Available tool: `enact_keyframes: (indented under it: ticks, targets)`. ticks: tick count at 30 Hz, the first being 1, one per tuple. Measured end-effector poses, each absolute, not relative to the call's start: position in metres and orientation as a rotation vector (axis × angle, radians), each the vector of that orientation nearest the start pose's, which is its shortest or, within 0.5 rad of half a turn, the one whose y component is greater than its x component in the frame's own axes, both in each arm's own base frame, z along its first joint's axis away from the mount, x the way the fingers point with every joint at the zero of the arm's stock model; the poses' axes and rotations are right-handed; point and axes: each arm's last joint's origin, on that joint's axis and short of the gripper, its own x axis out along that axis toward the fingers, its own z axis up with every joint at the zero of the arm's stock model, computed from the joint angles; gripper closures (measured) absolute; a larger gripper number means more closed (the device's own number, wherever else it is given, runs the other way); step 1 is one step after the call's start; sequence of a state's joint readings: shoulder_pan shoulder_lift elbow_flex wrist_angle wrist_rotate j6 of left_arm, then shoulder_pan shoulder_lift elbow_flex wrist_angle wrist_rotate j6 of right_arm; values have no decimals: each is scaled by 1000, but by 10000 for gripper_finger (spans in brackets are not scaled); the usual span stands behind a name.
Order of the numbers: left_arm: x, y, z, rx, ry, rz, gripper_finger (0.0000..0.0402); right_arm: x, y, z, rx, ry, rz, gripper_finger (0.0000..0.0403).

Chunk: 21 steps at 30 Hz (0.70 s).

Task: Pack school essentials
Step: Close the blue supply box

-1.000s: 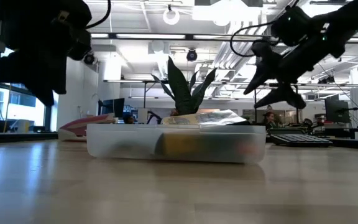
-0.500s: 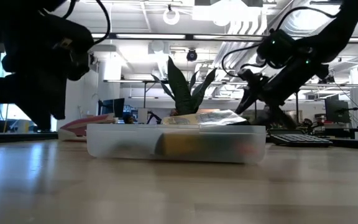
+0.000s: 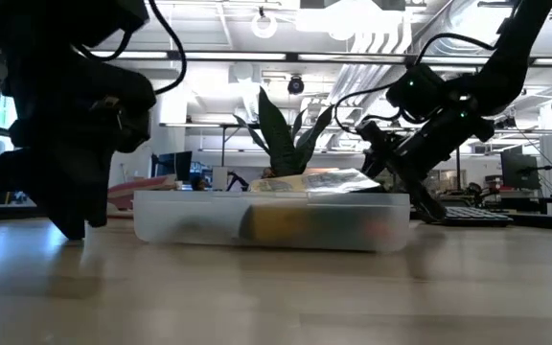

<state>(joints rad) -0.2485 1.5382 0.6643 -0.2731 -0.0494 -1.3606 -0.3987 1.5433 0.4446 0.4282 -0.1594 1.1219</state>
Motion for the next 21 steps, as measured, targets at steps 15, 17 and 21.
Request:
enact_keyframes:
  ticks: [15,17,21]
  targets:
    - [261,-62,123,-1049,958,563,250,242,-94,118,1331,423,-442,208]
    - [261,-62,123,-1050,953,562,250,243,-94,119,1336,420,-424,208]
    - [261,-62,123,-1050,951,561,250,243,-94,119,1339,426,-413,208]
